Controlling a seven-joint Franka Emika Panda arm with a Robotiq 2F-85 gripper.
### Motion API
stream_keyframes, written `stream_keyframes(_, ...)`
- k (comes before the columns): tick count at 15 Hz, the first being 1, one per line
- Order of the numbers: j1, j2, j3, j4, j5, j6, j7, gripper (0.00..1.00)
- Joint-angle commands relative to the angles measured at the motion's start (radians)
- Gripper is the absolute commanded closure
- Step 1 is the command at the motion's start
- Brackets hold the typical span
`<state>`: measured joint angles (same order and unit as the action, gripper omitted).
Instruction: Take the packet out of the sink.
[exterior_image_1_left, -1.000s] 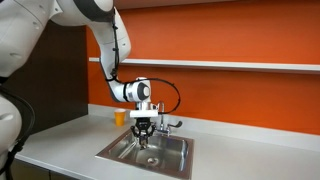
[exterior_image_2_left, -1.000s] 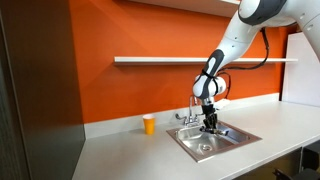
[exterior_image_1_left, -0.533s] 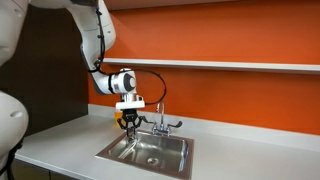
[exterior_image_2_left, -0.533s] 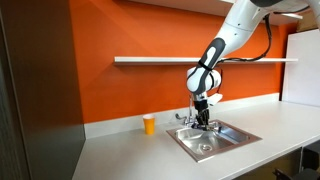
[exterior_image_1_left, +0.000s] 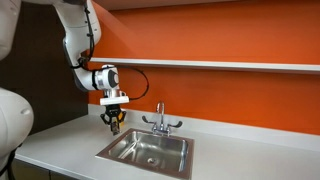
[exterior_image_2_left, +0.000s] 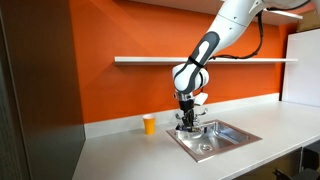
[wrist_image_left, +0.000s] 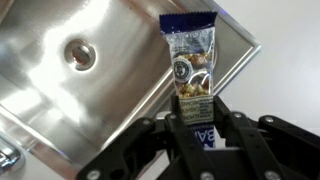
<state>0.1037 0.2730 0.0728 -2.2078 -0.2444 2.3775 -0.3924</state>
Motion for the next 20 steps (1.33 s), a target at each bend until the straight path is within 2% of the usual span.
stream_keyframes(1,0.029,-0.004,0.04,0.025,-0.03,-0.03,0.012,0.89)
stream_keyframes(10,0.106,0.108,0.122,0.142,-0.021,-0.028,-0.012,0.89)
stream_keyframes(20,0.131,0.336,0.138,0.341,-0.008,-0.043,-0.035,0.89)
